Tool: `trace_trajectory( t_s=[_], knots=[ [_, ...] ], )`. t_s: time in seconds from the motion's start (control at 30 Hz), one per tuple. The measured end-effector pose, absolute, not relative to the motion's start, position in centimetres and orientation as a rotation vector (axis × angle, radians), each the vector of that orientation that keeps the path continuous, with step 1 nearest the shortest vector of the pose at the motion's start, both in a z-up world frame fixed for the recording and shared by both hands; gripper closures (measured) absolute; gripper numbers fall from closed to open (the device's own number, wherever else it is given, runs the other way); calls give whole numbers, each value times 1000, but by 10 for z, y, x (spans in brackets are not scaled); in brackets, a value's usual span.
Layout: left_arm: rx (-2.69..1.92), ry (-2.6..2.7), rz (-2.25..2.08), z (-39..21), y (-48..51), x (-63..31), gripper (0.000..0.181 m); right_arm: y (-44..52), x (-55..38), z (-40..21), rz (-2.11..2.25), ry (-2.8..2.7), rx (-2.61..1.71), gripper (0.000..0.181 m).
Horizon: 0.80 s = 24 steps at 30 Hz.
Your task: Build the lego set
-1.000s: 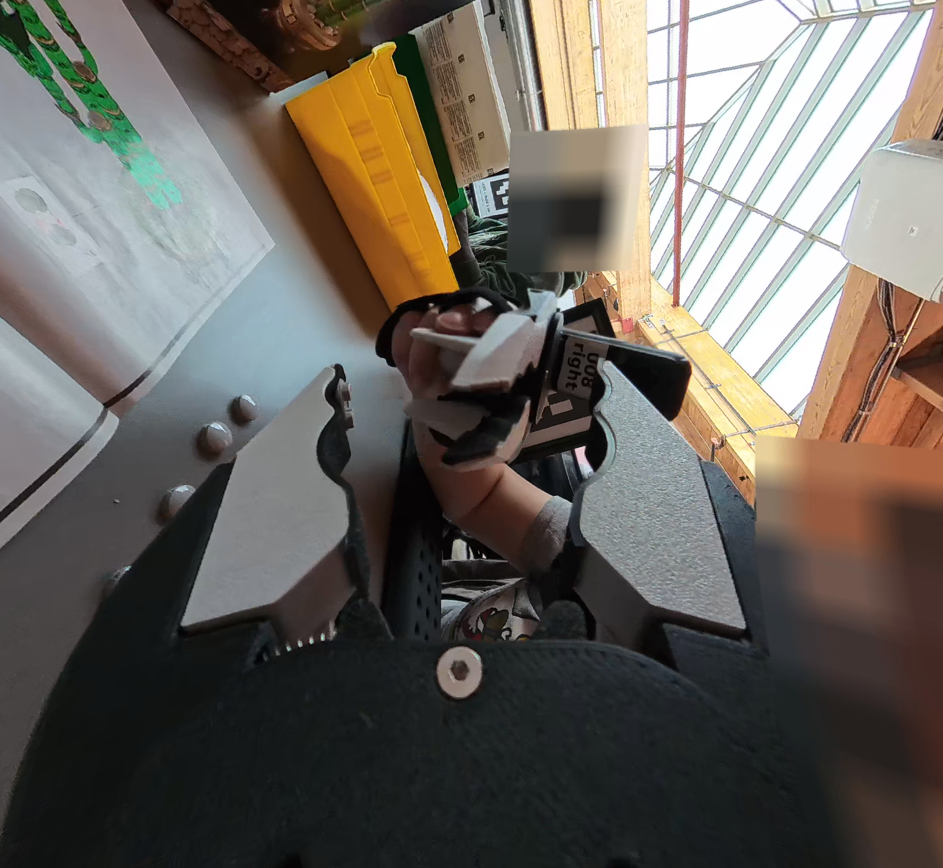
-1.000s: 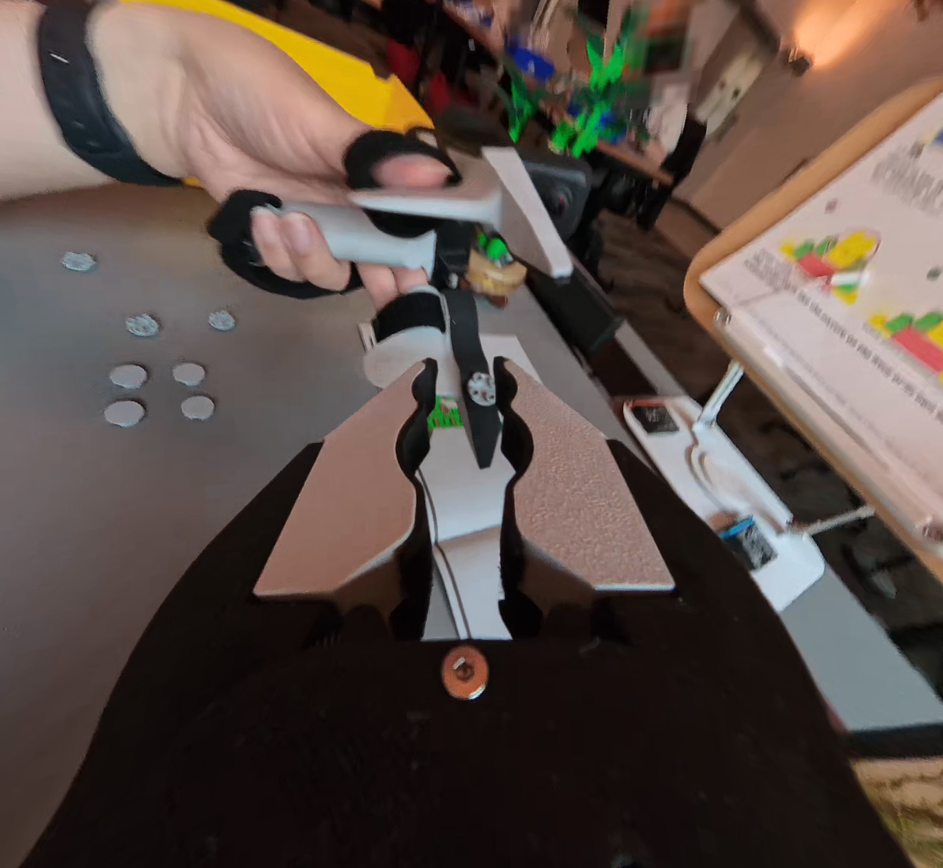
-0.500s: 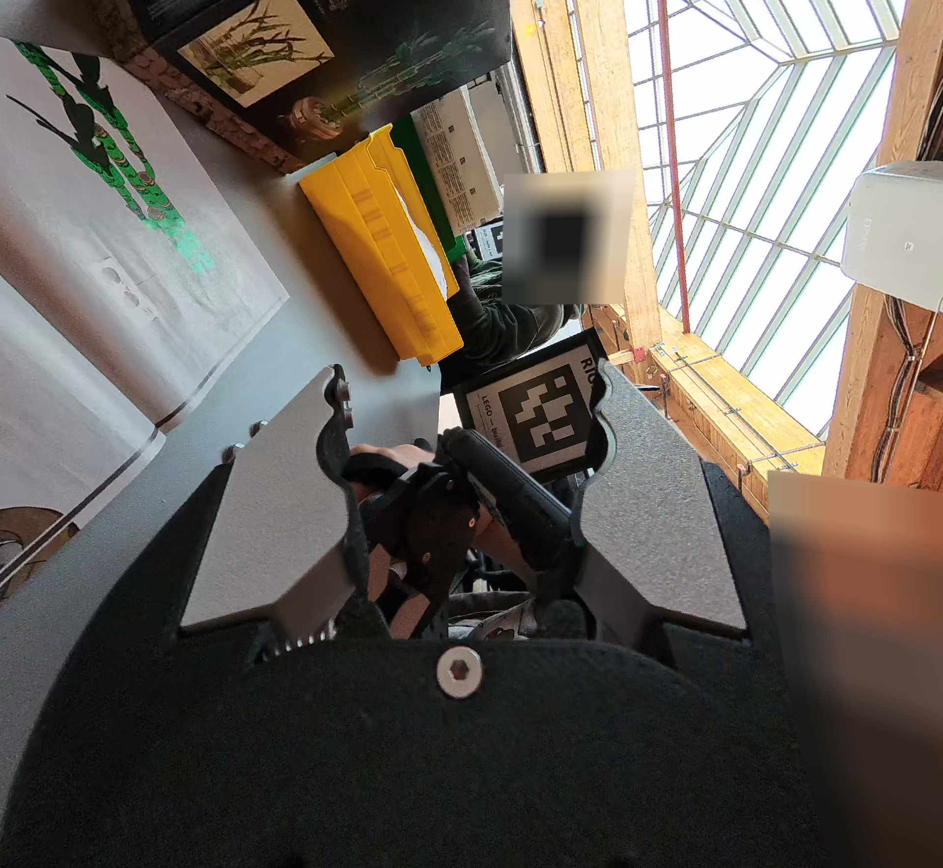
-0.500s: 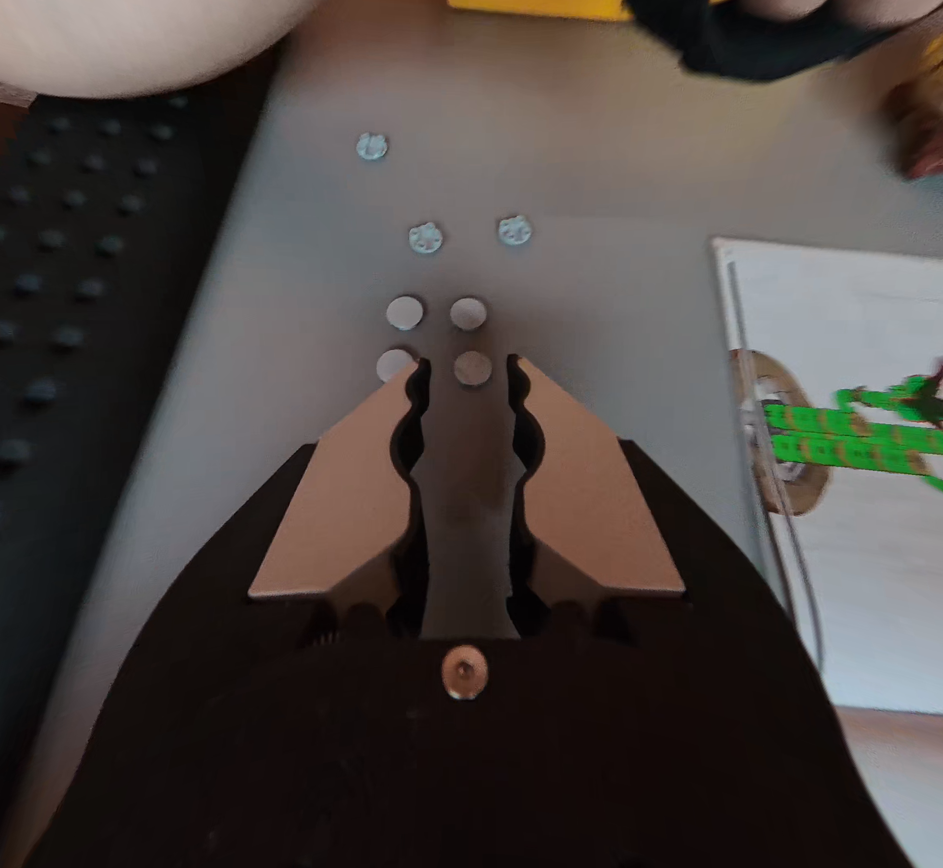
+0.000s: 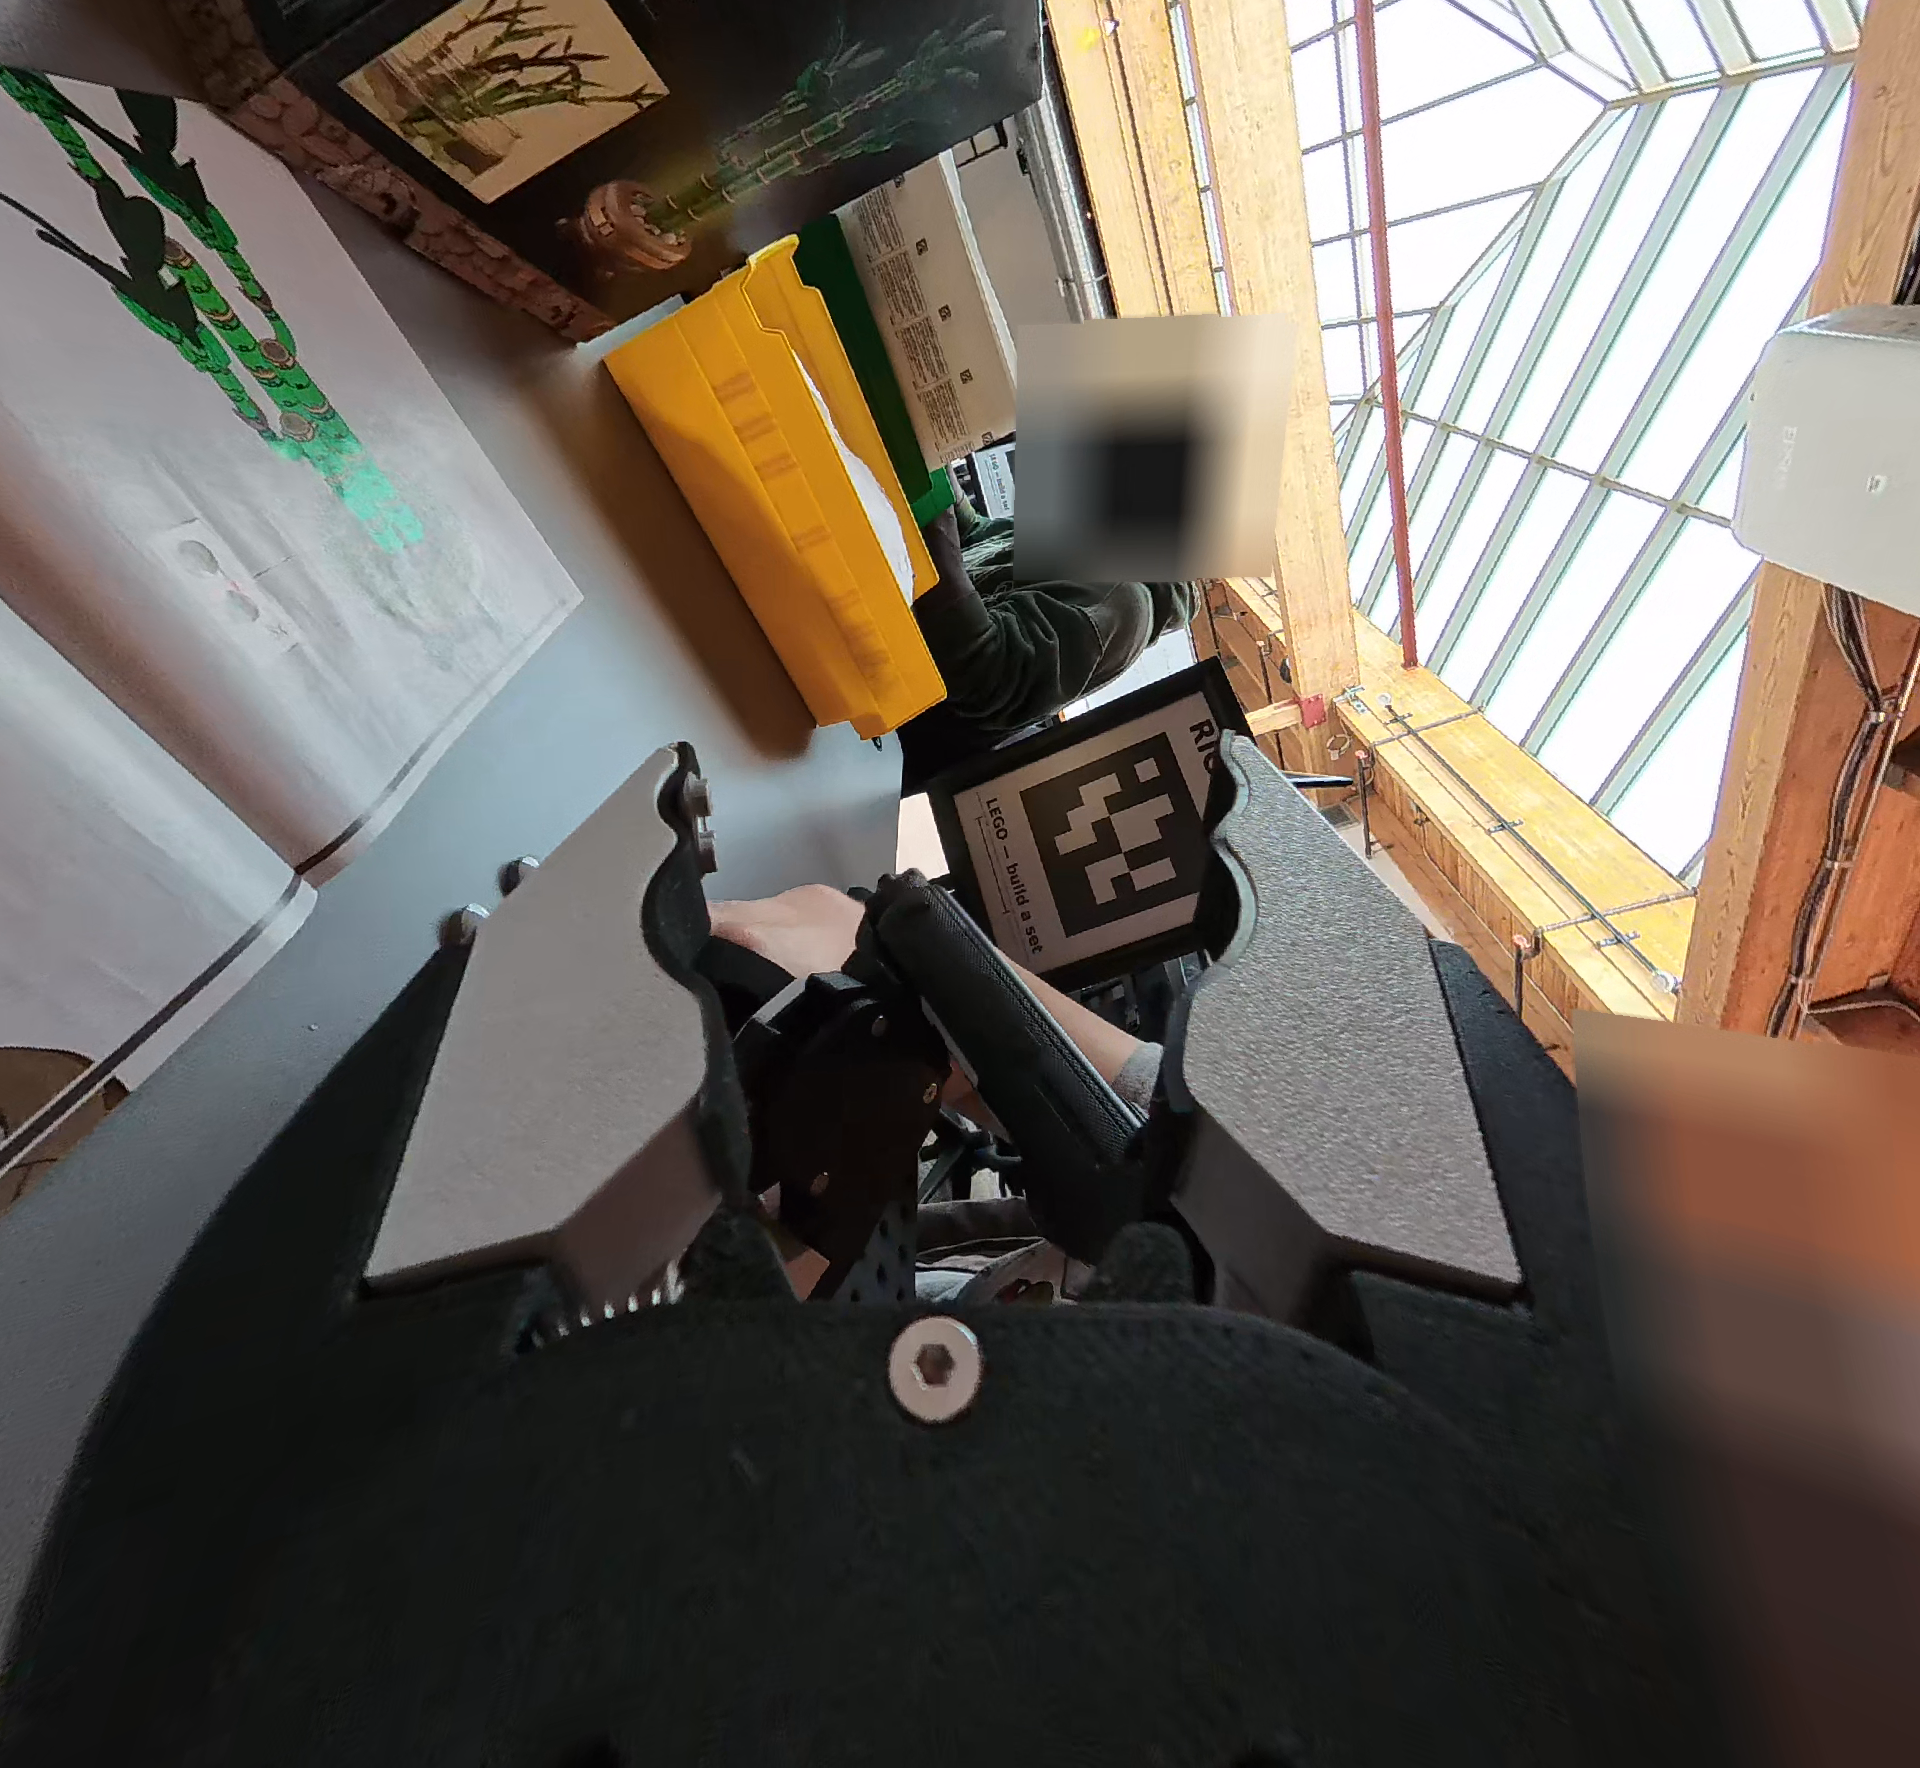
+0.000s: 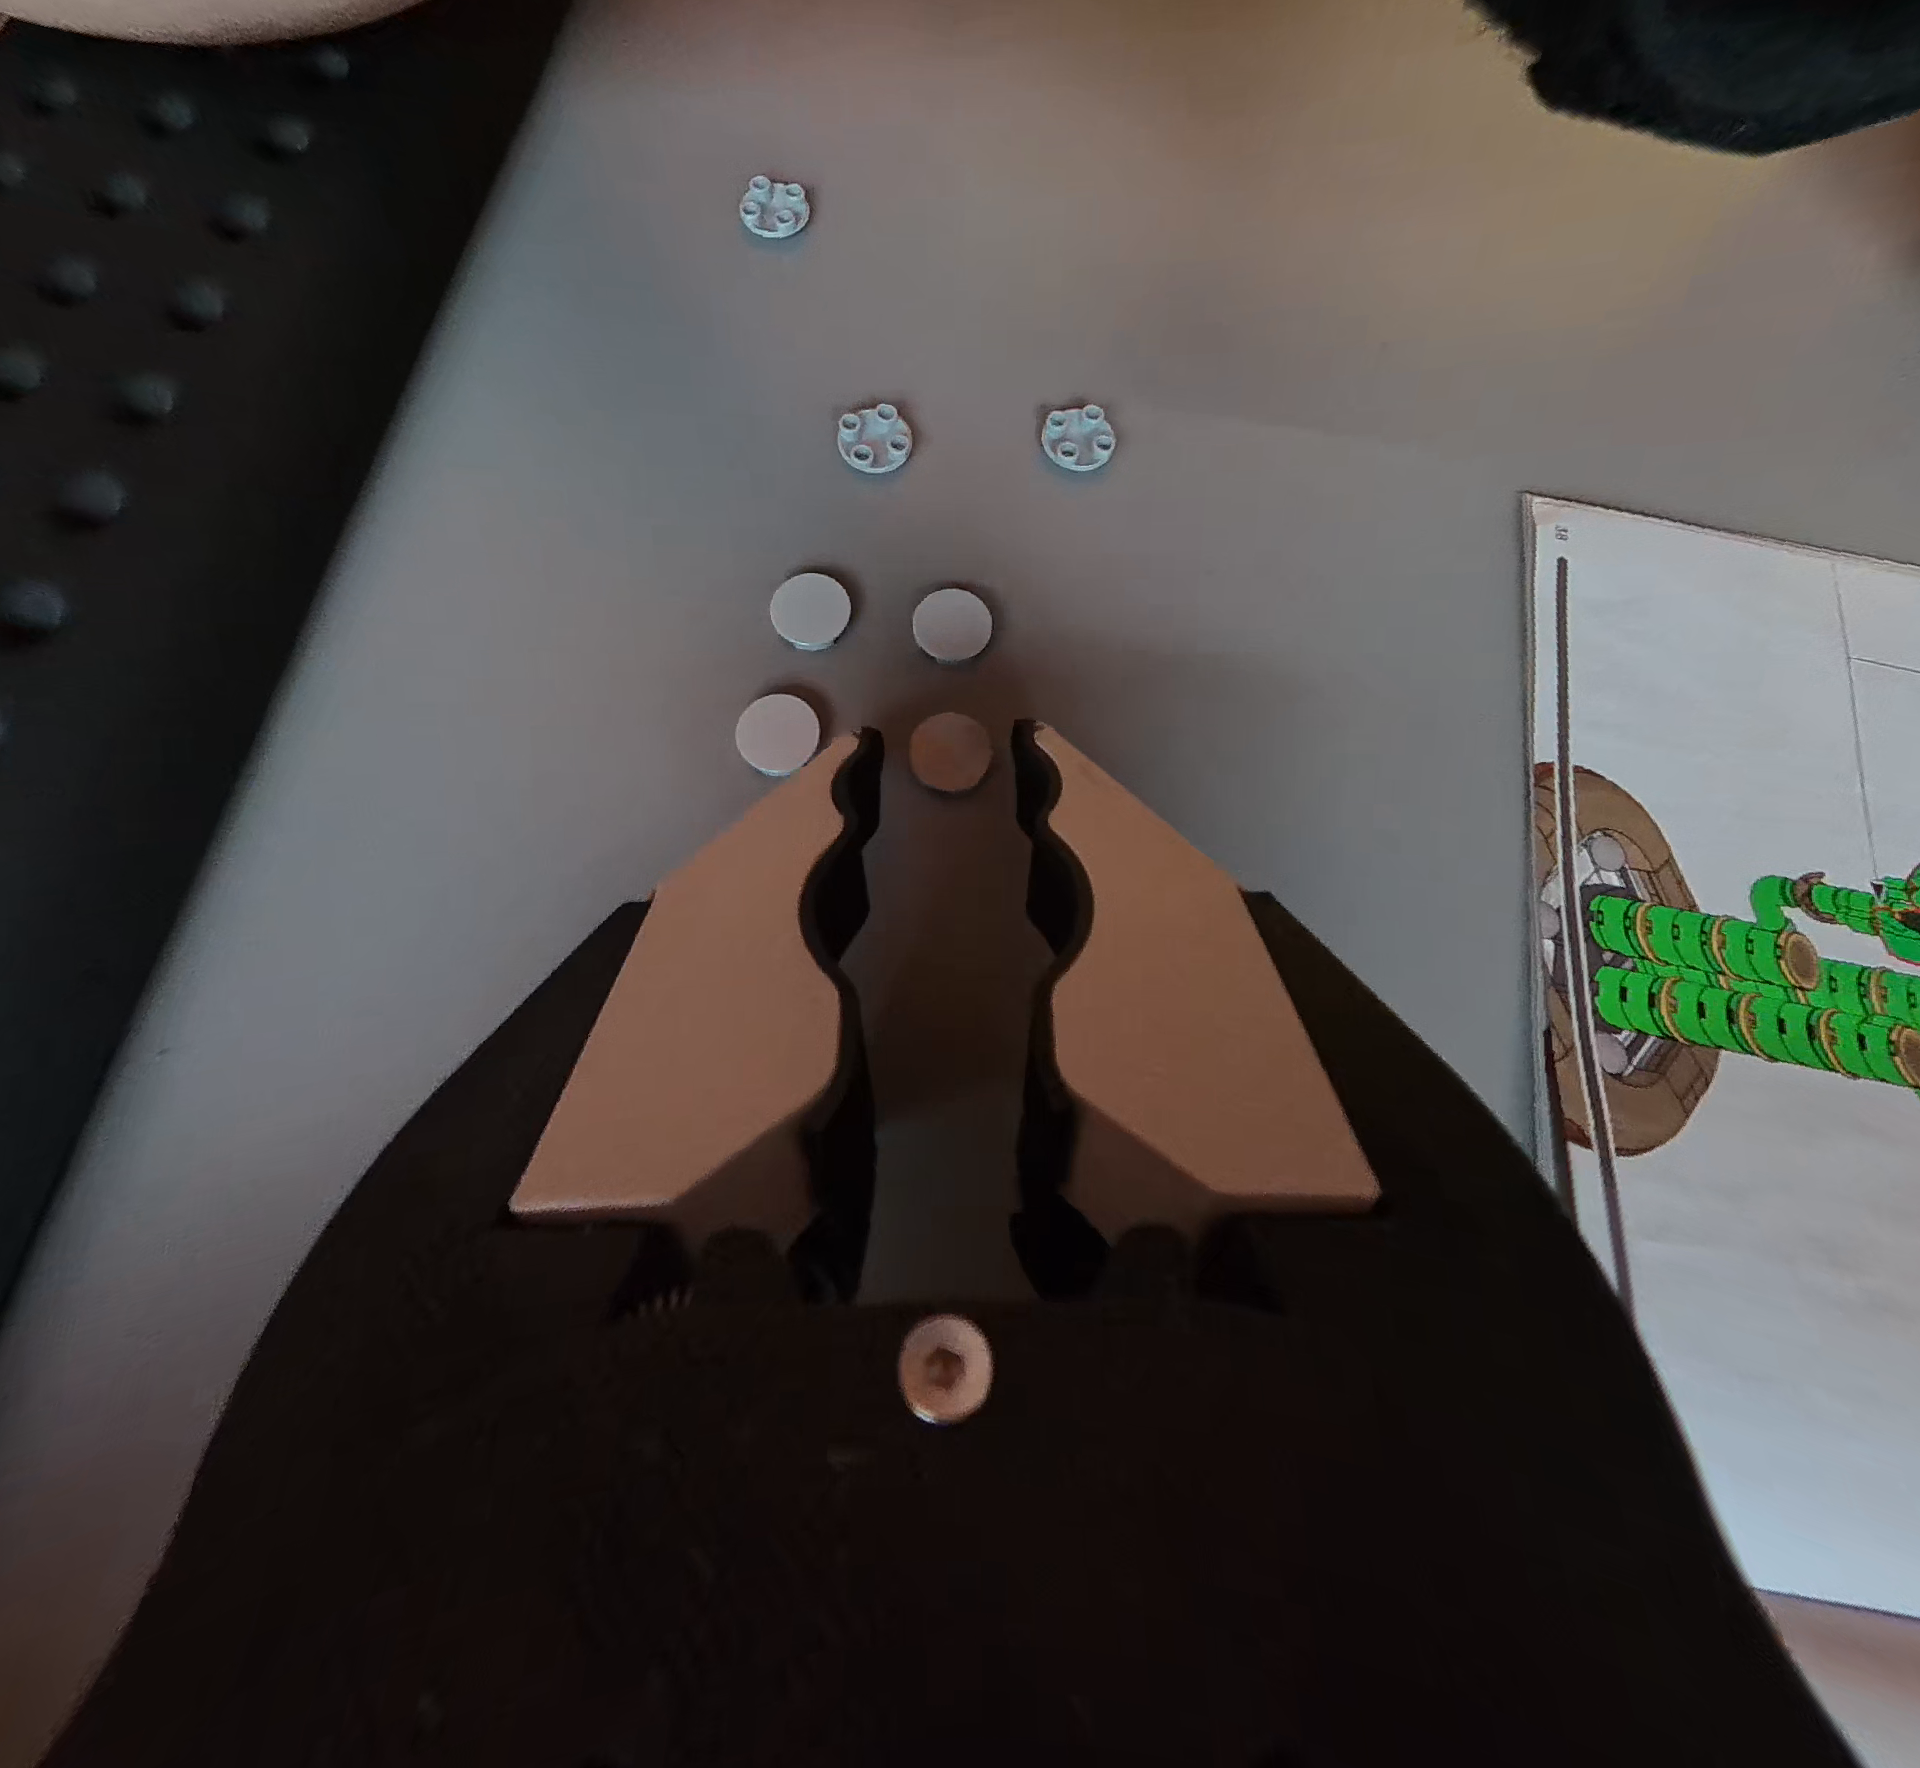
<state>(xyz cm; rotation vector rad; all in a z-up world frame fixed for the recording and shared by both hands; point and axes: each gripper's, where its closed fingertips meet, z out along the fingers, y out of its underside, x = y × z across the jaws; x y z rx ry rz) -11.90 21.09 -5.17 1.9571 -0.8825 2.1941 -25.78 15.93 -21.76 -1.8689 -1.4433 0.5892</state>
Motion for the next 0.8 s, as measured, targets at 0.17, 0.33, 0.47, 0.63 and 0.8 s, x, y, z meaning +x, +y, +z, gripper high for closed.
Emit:
trace_trajectory(
  t_s=[0.17, 0.33, 0.47, 0.63, 0.8],
  knots=[
    [1955, -886, 2189, -52, 210, -118, 87, 158, -258, -218, 605, -1473, -1860, 159],
    [1984, -881, 2172, -57, 212, -117, 88, 157, -258, -218, 612, -1501, -1854, 160],
    [1985, -887, 2168, -58, 212, -117, 89, 158, -257, -218, 616, -1508, -1870, 158],
    [1983, -882, 2161, -60, 210, -115, 90, 151, -255, -220, 637, -1618, -1890, 148],
    [1970, -891, 2150, -61, 206, -113, 90, 152, -253, -219, 525, -1715, -1861, 148]
  ],
)
